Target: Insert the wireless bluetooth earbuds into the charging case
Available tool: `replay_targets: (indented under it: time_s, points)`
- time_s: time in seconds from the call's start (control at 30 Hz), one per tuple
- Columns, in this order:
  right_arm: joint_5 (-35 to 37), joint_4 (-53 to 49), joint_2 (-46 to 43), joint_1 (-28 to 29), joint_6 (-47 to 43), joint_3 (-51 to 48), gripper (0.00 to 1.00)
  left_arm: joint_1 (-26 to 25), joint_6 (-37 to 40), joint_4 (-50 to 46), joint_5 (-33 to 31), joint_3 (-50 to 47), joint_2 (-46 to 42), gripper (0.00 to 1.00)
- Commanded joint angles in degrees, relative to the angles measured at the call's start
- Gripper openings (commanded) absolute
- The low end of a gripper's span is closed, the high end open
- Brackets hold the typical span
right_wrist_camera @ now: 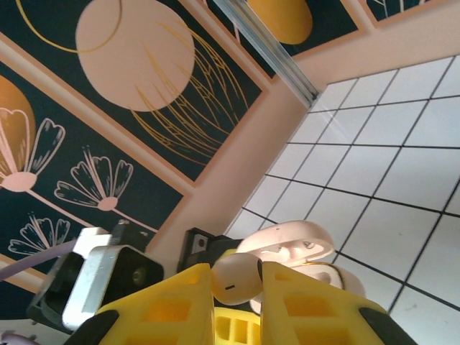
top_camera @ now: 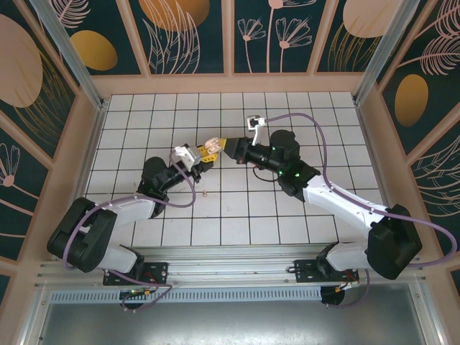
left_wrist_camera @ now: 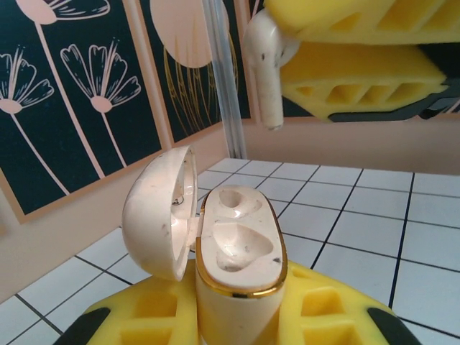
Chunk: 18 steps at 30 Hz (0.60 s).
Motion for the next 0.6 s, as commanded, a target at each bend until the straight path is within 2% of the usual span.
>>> replay_targets:
  time_s: [0.0, 0.57]
  points:
    - [1.21, 5.93, 0.88, 0.66, 1.25, -0.49, 0.20, -0.45, -4.63, 6.67, -0.55, 1.48, 1.50, 0.12]
    - [0.83, 6.48, 6.18, 2.61, 0.80, 2.35, 0.19, -1.03, -6.54, 6.90, -1.91, 2.60, 2.51, 0.12]
